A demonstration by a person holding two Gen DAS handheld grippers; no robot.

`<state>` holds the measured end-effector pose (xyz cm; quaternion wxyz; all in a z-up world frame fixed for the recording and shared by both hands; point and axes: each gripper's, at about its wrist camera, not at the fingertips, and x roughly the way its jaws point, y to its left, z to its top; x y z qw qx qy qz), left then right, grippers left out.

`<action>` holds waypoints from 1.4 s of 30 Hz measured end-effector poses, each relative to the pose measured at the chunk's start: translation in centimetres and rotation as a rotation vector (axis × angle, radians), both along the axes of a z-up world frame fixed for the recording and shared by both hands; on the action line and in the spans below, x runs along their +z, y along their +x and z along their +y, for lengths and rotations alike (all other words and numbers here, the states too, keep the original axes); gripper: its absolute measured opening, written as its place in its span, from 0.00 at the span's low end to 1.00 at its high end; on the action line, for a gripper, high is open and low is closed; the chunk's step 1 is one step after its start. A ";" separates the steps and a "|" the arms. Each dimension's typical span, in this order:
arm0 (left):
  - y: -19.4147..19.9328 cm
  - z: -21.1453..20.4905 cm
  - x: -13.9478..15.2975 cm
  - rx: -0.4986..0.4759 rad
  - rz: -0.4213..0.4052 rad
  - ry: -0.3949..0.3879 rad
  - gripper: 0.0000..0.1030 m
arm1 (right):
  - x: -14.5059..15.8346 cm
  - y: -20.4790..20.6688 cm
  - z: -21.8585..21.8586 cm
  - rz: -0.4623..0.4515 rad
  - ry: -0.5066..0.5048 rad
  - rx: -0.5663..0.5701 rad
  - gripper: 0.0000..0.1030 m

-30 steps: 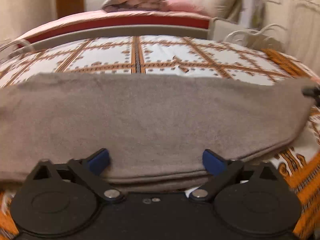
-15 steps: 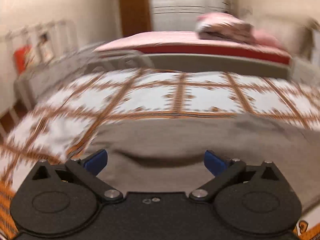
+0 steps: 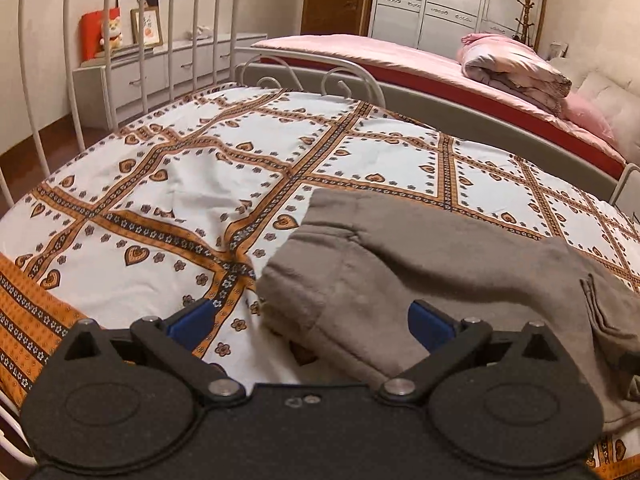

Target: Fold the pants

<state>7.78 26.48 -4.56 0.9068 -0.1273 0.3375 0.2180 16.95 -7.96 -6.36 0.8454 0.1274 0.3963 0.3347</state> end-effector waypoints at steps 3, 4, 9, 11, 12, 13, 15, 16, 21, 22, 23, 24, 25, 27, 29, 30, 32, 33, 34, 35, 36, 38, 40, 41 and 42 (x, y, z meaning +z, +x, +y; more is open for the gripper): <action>-0.2 0.2 0.2 0.004 -0.017 -0.014 0.94 | 1.2 -1.8 0.6 -0.028 0.031 0.143 0.47; -0.3 0.2 0.3 0.005 -0.022 -0.017 0.94 | 1.7 -2.2 0.5 -0.049 0.042 0.160 0.47; 0.3 -0.1 -0.2 -0.025 -0.008 -0.045 0.94 | 1.0 0.4 -1.6 -0.016 0.033 -0.052 0.47; 0.5 -0.5 -0.3 -0.033 0.004 -0.028 0.94 | -0.8 1.7 -1.0 0.118 -0.010 0.009 0.47; 0.5 -0.6 -0.3 -0.036 0.003 -0.029 0.94 | -0.4 1.8 -1.2 0.102 -0.010 0.043 0.47; 0.4 -0.7 -0.2 -0.038 0.000 -0.034 0.94 | 0.4 2.0 -1.8 0.095 -0.002 0.062 0.47; 0.5 -0.8 -0.1 -0.041 -0.008 -0.034 0.94 | 2.3 2.7 -4.5 0.074 0.021 0.017 0.47; 0.5 -0.9 0.0 -0.043 -0.009 -0.031 0.94 | 3.2 3.0 -6.3 0.041 0.022 -0.013 0.47; 1.3 -1.0 -0.3 -0.043 0.014 -0.014 0.94 | 3.2 4.6 -13.2 0.041 -0.228 -0.107 0.31; 1.5 -1.0 -0.4 -0.042 0.021 -0.014 0.94 | 1.7 4.8 -13.9 0.099 -0.286 -0.101 0.31; 1.8 -1.0 -0.6 -0.040 0.031 -0.017 0.94 | 0.3 5.0 -14.2 0.132 -0.310 -0.089 0.31; 2.1 -1.1 -0.7 -0.037 0.041 -0.020 0.94 | -0.7 5.2 -14.4 0.131 -0.302 -0.078 0.31; 2.3 -1.1 -0.9 -0.035 0.050 -0.023 0.94 | -0.5 5.2 -14.6 0.121 -0.296 -0.078 0.31; 2.6 -1.5 -1.1 -0.041 0.064 -0.021 0.94 | 1.3 5.8 -14.7 0.051 -0.251 -0.087 0.31; 2.9 -2.0 -1.3 -0.057 0.079 -0.001 0.94 | 2.4 6.9 -14.8 -0.016 -0.240 -0.126 0.31; 3.1 -2.2 -1.4 -0.060 0.088 0.008 0.94 | 2.5 7.8 -15.0 -0.031 -0.241 -0.152 0.31; 3.3 -2.3 -1.6 -0.062 0.108 0.014 0.94 | 1.9 10.2 -15.0 -0.032 -0.241 -0.192 0.31; 3.3 -2.3 -1.6 -0.059 0.109 0.016 0.94 | 1.1 11.4 -14.9 -0.004 -0.256 -0.198 0.31; 3.3 -2.3 -1.5 -0.056 0.107 0.017 0.94 | 0.0 12.5 -14.7 0.034 -0.266 -0.192 0.31; 3.2 -2.2 -1.5 -0.052 0.106 0.016 0.94 | -1.0 12.9 -14.7 0.071 -0.266 -0.179 0.31; 3.2 -2.2 -1.5 -0.047 0.107 0.014 0.94 | -1.4 13.1 -15.2 0.074 -0.254 -0.180 0.31; 3.2 -2.1 -1.6 -0.040 0.109 0.010 0.94 | -0.3 13.1 -15.3 0.043 -0.233 -0.181 0.31; 3.4 -2.2 -1.6 -0.040 0.113 0.015 0.94 | 1.0 12.6 -15.6 -0.035 -0.191 -0.194 0.31; 3.4 -2.2 -1.7 -0.039 0.117 0.017 0.94 | 1.1 12.5 -15.3 -0.042 -0.205 -0.203 0.31; 3.4 -2.1 -1.8 -0.037 0.120 0.006 0.94 | 0.2 12.8 -15.1 0.003 -0.230 -0.196 0.31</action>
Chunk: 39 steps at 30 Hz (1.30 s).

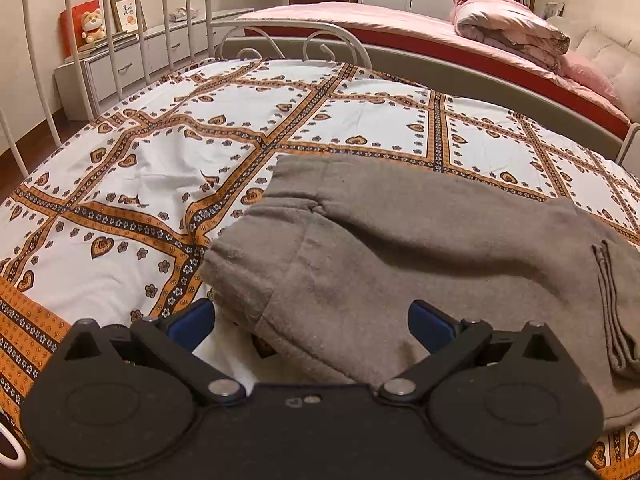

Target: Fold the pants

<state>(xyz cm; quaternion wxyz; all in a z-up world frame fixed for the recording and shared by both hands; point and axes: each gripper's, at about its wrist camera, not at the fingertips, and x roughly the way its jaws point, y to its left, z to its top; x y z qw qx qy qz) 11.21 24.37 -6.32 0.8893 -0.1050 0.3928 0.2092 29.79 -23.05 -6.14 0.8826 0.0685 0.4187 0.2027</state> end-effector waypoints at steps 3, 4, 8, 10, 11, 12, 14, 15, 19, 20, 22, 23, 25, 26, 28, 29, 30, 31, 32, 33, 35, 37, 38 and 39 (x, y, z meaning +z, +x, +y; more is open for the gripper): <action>-0.6 0.9 0.0 0.039 -0.023 -0.078 0.94 | -0.7 -0.1 0.2 0.030 -0.017 0.042 0.31; -1.0 1.4 0.0 0.053 -0.038 -0.114 0.94 | 0.0 -0.5 -0.1 0.016 -0.005 0.039 0.31; -2.9 3.5 -0.1 0.133 -0.102 -0.278 0.94 | 1.9 -2.5 -1.2 0.002 0.045 0.058 0.31; -4.0 4.5 -0.2 0.170 -0.136 -0.352 0.94 | 2.2 -3.6 -1.9 0.000 0.041 0.073 0.31; -4.5 4.9 -0.3 0.180 -0.149 -0.385 0.93 | 2.3 -4.3 -2.5 0.002 0.040 0.076 0.31; -4.9 5.3 -0.4 0.183 -0.166 -0.422 0.91 | 2.8 -5.0 -2.8 0.004 0.041 0.070 0.31; -5.2 5.9 -0.6 0.183 -0.200 -0.484 0.89 | 3.2 -5.9 -4.1 0.006 0.063 0.046 0.32; -5.4 6.2 -0.8 0.179 -0.220 -0.522 0.87 | 3.3 -6.3 -4.6 0.008 0.075 0.036 0.32; -5.1 6.5 -1.5 0.158 -0.251 -0.619 0.83 | 3.4 -7.2 -6.5 0.026 0.101 -0.020 0.32; -4.8 6.3 -1.5 0.144 -0.252 -0.625 0.83 | 3.2 -7.3 -6.9 0.035 0.104 -0.030 0.32; -3.9 6.1 -1.7 0.122 -0.243 -0.608 0.83 | 3.1 -7.3 -7.3 0.047 0.099 -0.041 0.32; -3.6 6.1 -2.0 0.120 -0.231 -0.603 0.83 | 3.0 -7.4 -7.4 0.048 0.093 -0.045 0.32; -2.6 6.5 -2.9 0.129 -0.216 -0.615 0.80 | 3.0 -7.6 -7.5 0.051 0.087 -0.048 0.32; -2.3 6.7 -3.1 0.128 -0.223 -0.614 0.80 | 2.9 -7.7 -7.6 0.051 0.086 -0.049 0.33; -1.9 7.1 -3.4 0.109 -0.256 -0.627 0.79 | 2.9 -7.8 -7.6 0.052 0.081 -0.051 0.33; -1.6 7.4 -3.8 0.106 -0.260 -0.634 0.79 | 2.8 -7.8 -7.7 0.053 0.080 -0.052 0.33; -1.5 7.5 -4.0 0.098 -0.265 -0.638 0.79 | 2.8 -7.9 -7.7 0.054 0.080 -0.054 0.34; -1.4 7.7 -4.2 0.086 -0.271 -0.636 0.79 | 2.7 -7.9 -7.7 0.055 0.080 -0.056 0.35; -1.1 7.9 -4.3 0.068 -0.277 -0.630 0.79 | 2.7 -7.8 -7.7 0.055 0.080 -0.057 0.37; -0.9 8.0 -4.4 0.053 -0.285 -0.624 0.79 | 2.6 -7.8 -7.6 0.055 0.079 -0.058 0.38; -0.7 8.3 -4.6 0.037 -0.312 -0.629 0.79 | 2.6 -7.8 -7.4 0.055 0.073 -0.057 0.41; -0.5 8.6 -4.5 0.030 -0.354 -0.645 0.79 | 2.4 -7.7 -7.2 0.058 0.067 -0.053 0.42; -0.3 8.7 -4.5 0.026 -0.374 -0.652 0.79 | 2.3 -7.6 -7.0 0.060 0.063 -0.050 0.42; 0.0 8.7 -4.4 0.022 -0.379 -0.655 0.78 | 2.1 -7.6 -6.8 0.063 0.058 -0.046 0.42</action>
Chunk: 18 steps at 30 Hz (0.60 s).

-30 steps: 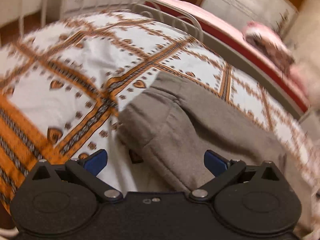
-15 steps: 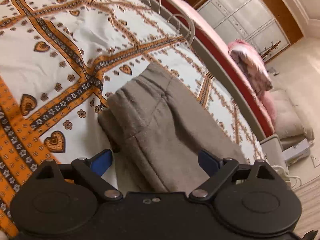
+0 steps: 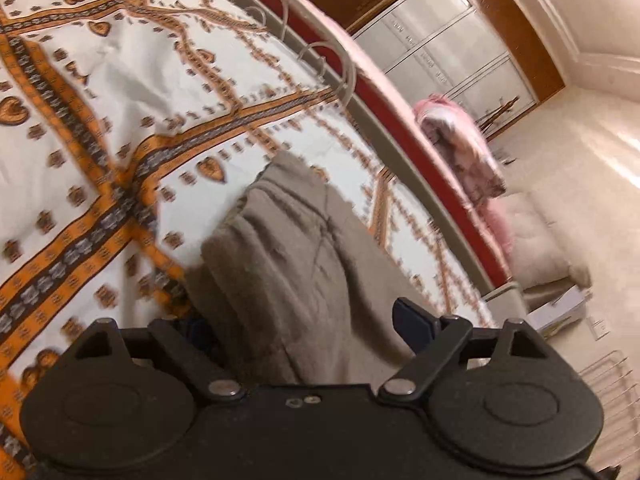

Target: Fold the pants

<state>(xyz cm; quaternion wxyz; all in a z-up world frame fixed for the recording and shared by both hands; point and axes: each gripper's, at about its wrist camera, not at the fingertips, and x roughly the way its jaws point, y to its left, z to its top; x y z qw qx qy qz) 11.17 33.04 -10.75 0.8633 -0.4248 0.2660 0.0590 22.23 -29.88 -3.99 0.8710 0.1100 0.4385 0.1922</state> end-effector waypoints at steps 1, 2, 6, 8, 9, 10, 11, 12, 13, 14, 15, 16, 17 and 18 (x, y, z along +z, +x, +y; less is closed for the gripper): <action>0.3 -0.2 0.1 -0.007 0.001 0.006 0.77 | -0.1 0.0 0.3 0.003 -0.007 0.005 0.42; 0.8 -0.4 0.1 -0.019 0.008 0.022 0.72 | -0.2 0.1 0.5 0.004 -0.012 0.010 0.42; 1.8 0.3 -0.8 -0.017 0.014 0.046 0.45 | -0.6 0.3 1.5 0.008 -0.025 0.029 0.42; 1.9 0.6 -1.5 -0.027 -0.003 0.039 0.45 | -0.7 0.4 1.8 0.013 -0.026 0.036 0.42; 2.1 0.6 -1.5 -0.033 -0.004 0.050 0.45 | -0.8 0.6 1.8 0.013 -0.027 0.037 0.42; 2.2 0.6 -1.4 -0.036 -0.002 0.056 0.45 | -0.8 0.7 1.9 0.012 -0.028 0.036 0.42; 2.3 0.5 -1.2 -0.036 0.001 0.063 0.42 | -0.9 0.8 1.8 0.012 -0.025 0.033 0.42; 2.5 0.4 -1.0 -0.039 0.015 0.080 0.34 | -0.9 1.0 1.9 0.013 -0.022 0.032 0.42; 2.7 0.2 -0.5 -0.047 0.034 0.106 0.32 | -0.9 1.1 1.9 0.015 -0.022 0.031 0.42; 2.8 -0.3 0.2 -0.056 0.038 0.142 0.28 | -1.0 1.2 2.0 0.016 -0.022 0.031 0.42; 2.9 -0.8 0.9 -0.060 0.039 0.177 0.27 | -1.0 1.3 2.1 0.017 -0.019 0.034 0.42; 2.8 -1.4 1.5 -0.062 0.042 0.211 0.27 | -1.0 1.3 2.2 0.017 -0.017 0.038 0.42; 2.7 -2.0 2.2 -0.064 0.046 0.250 0.26 | -0.9 1.3 2.4 0.014 -0.016 0.042 0.42; 2.6 -2.8 3.1 -0.069 0.046 0.292 0.26 | -0.8 1.3 2.5 0.011 -0.014 0.046 0.42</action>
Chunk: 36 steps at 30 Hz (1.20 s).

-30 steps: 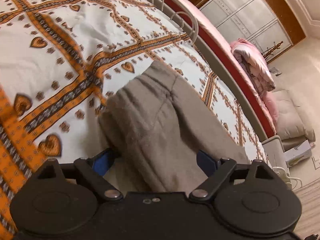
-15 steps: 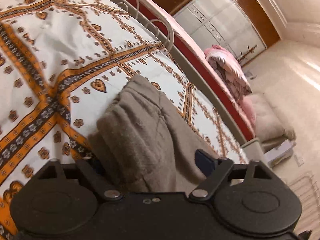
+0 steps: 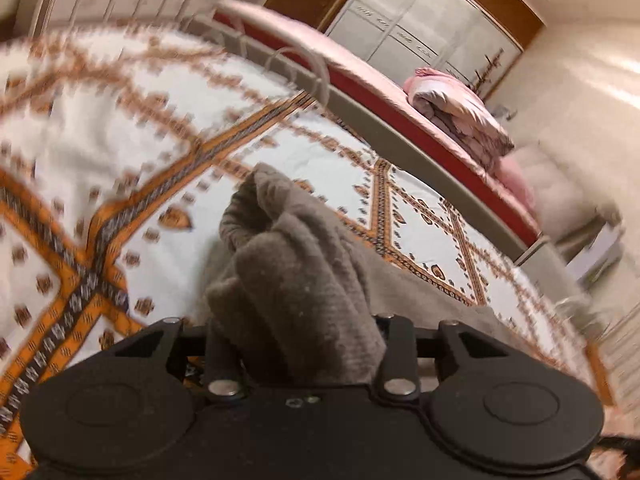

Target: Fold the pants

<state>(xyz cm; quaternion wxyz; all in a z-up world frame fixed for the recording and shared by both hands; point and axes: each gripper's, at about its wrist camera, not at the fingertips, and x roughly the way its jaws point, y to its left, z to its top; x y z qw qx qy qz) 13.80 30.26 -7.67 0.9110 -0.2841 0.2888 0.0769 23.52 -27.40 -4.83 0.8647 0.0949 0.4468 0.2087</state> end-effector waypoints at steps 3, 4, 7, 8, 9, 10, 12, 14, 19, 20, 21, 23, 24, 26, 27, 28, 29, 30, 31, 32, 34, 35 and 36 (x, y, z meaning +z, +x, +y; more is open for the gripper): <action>-0.3 -2.3 2.6 -0.022 -0.015 0.086 0.26 | 0.2 -0.3 0.0 -0.007 0.013 0.006 0.42; -0.3 -3.0 3.3 -0.027 -0.017 0.113 0.26 | 0.4 -0.4 -0.1 -0.010 0.017 0.006 0.42; 0.1 -5.4 5.1 -0.042 -0.016 0.194 0.26 | 0.6 -0.5 -0.7 -0.015 0.032 -0.006 0.42; 0.3 -6.0 5.6 -0.046 -0.017 0.210 0.26 | 0.7 -0.6 -1.1 -0.015 0.040 -0.014 0.42; 0.4 -6.7 6.1 -0.051 -0.017 0.225 0.26 | 0.8 -0.7 -1.4 -0.015 0.047 -0.021 0.42; 0.7 -7.2 6.5 -0.056 -0.024 0.227 0.26 | 0.9 -0.7 -1.6 -0.015 0.052 -0.026 0.42; 1.1 -8.3 7.4 -0.070 -0.038 0.240 0.25 | 1.1 -0.9 -2.2 -0.019 0.061 -0.036 0.42; 1.5 -9.6 8.2 -0.092 -0.056 0.252 0.25 | 1.2 -1.0 -2.7 -0.022 0.067 -0.043 0.42; 2.8 -13.2 9.5 -0.154 -0.092 0.268 0.25 | 1.6 -1.2 -3.5 -0.030 0.085 -0.058 0.42; 3.1 -14.0 9.7 -0.166 -0.100 0.269 0.25 | 1.7 -1.2 -3.7 -0.030 0.087 -0.060 0.42; 3.5 -14.8 9.9 -0.179 -0.106 0.267 0.25 | 1.7 -1.3 -3.8 -0.030 0.089 -0.062 0.42; 4.3 -16.5 10.0 -0.204 -0.115 0.261 0.25 | 1.7 -1.4 -4.2 -0.033 0.093 -0.066 0.42; 4.7 -17.2 10.0 -0.219 -0.118 0.262 0.25 | 1.8 -1.4 -4.4 -0.034 0.095 -0.070 0.42; 5.6 -19.0 10.0 -0.257 -0.123 0.260 0.25 | 1.8 -1.5 -4.9 -0.034 0.100 -0.080 0.42; 5.9 -19.9 10.0 -0.277 -0.125 0.260 0.25 | 1.8 -1.6 -5.2 -0.034 0.102 -0.084 0.42; 6.3 -20.9 9.9 -0.298 -0.125 0.265 0.25 | 1.8 -1.6 -5.4 -0.034 0.103 -0.088 0.42; 6.6 -21.9 9.8 -0.318 -0.125 0.270 0.25 | 1.8 -1.7 -5.8 -0.035 0.105 -0.094 0.42; 7.1 -23.0 9.6 -0.340 -0.122 0.270 0.25 | 1.8 -1.8 -6.1 -0.035 0.106 -0.097 0.42; 7.5 -24.1 9.3 -0.365 -0.118 0.272 0.25 | 1.8 -1.9 -6.5 -0.035 0.104 -0.102 0.42; 7.9 -25.0 9.1 -0.386 -0.114 0.275 0.25 | 1.8 -2.0 -6.9 -0.034 0.103 -0.107 0.42; 8.6 -27.3 8.6 -0.435 -0.115 0.278 0.25 | 1.7 -2.1 -7.8 -0.030 0.105 -0.122 0.42; 8.8 -28.3 8.5 -0.457 -0.116 0.279 0.25 | 1.6 -2.2 -8.3 -0.028 0.105 -0.130 0.42; 9.1 -29.6 8.2 -0.485 -0.114 0.286 0.25 | 1.5 -2.2 -8.7 -0.026 0.106 -0.138 0.42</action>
